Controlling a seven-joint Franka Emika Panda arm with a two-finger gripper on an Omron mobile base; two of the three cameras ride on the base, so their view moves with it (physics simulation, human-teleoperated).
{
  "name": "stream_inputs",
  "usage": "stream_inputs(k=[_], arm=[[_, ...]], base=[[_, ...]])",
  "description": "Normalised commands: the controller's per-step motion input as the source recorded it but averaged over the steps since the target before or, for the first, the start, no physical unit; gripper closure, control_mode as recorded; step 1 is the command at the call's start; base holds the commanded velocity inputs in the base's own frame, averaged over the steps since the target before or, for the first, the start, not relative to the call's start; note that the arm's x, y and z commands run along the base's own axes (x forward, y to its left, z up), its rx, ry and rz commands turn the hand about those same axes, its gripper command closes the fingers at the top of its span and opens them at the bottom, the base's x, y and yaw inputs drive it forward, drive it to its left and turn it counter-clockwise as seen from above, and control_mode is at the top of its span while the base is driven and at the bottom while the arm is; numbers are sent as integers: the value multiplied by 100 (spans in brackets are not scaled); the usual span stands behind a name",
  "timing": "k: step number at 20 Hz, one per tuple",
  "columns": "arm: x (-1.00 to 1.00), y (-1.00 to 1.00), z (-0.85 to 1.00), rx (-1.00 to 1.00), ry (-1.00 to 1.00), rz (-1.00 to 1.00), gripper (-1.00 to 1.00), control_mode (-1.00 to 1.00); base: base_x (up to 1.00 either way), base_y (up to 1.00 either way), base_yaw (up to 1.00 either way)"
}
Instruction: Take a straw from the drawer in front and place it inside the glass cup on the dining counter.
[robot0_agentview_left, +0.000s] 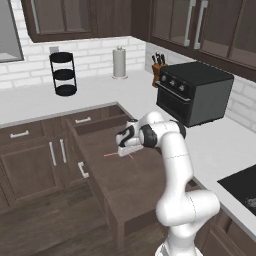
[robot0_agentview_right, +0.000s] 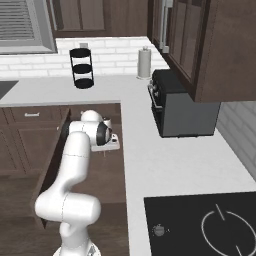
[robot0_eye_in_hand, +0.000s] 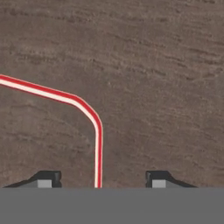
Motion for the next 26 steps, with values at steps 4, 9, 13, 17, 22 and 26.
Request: stream_inputs(k=[4,9,13,17,22,26], arm=[[-12,0,-57,-4,0,0,100,-100],[-2,0,-51,0,1,0,100,-100],[-21,1,-28,0,0,0,100,-100],[-42,8,-3,0,-1,0,100,-100],[-43,13,0,0,-2,0,100,-100],[-65,17,69,0,-19,0,100,-100]], base=[[0,0,0],[0,0,0],[0,0,0],[0,0,0],[0,0,0],[0,0,0]])
